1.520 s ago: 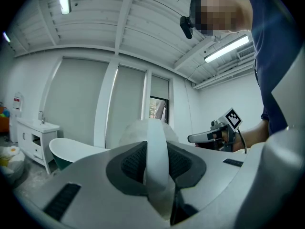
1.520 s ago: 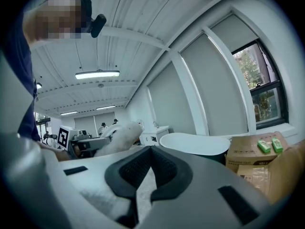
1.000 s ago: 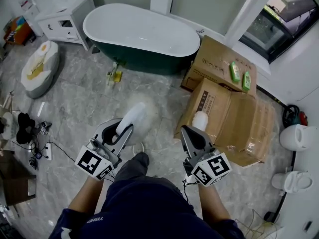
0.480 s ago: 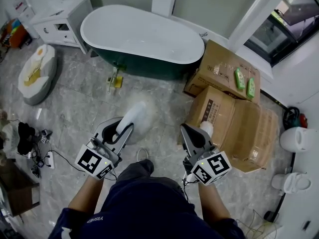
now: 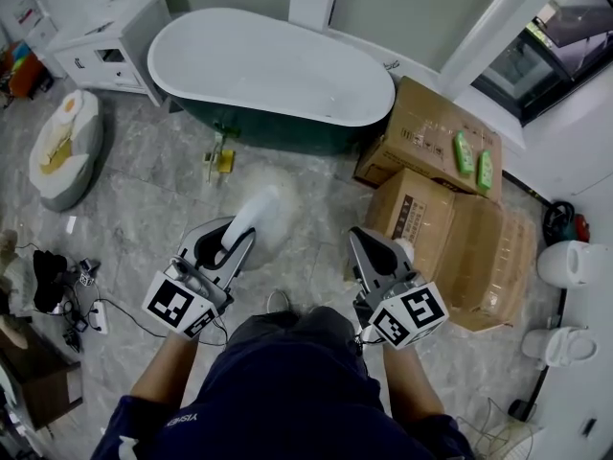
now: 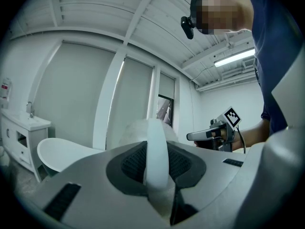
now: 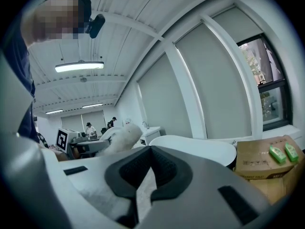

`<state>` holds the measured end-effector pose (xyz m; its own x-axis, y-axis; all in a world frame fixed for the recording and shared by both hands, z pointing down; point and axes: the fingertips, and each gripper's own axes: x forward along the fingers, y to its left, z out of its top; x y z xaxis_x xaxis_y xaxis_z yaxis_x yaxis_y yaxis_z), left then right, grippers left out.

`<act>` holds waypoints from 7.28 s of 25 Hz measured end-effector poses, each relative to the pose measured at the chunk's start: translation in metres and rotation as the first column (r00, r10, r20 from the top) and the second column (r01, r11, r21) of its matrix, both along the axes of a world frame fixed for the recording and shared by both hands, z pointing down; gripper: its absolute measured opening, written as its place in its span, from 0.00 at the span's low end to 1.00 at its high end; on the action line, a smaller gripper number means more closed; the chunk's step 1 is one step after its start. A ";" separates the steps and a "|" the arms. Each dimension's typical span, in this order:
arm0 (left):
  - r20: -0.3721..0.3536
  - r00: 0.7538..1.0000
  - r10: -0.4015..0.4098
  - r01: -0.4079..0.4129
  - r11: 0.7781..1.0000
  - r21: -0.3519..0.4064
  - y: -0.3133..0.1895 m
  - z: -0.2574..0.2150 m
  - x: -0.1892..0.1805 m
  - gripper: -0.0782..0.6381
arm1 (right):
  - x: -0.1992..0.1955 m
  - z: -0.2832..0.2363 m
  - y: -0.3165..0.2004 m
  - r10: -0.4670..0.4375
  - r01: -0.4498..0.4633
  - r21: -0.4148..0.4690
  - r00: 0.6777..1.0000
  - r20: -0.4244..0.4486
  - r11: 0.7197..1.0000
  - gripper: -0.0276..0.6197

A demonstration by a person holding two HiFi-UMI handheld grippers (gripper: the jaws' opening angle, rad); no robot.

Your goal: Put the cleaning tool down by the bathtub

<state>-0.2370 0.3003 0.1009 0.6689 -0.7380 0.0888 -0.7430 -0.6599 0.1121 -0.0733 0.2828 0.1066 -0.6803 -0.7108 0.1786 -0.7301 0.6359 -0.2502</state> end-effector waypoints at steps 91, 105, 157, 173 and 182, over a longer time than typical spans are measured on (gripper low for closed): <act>0.293 0.753 0.589 -0.414 0.771 -0.484 -0.440 0.692 0.211 0.26 | 0.197 0.604 -0.419 0.328 -0.354 -0.266 0.934 -0.139 0.896 0.05; 0.374 0.654 0.658 -0.447 0.735 -0.510 -0.451 0.864 0.228 0.26 | 0.208 0.732 -0.408 0.339 -0.367 -0.237 0.929 -0.150 0.900 0.05; 0.423 0.612 0.668 -0.373 0.715 -0.591 -0.444 1.001 0.199 0.36 | 0.177 0.812 -0.410 0.319 -0.345 -0.308 0.938 -0.135 0.887 0.05; 0.434 0.656 0.617 -0.361 0.762 -0.537 -0.467 0.842 0.189 0.37 | 0.173 0.691 -0.413 0.309 -0.340 -0.316 0.940 -0.143 0.886 0.05; 0.422 0.693 0.584 -0.358 0.787 -0.503 -0.471 0.697 0.192 0.37 | 0.175 0.569 -0.417 0.312 -0.341 -0.318 0.940 -0.140 0.885 0.05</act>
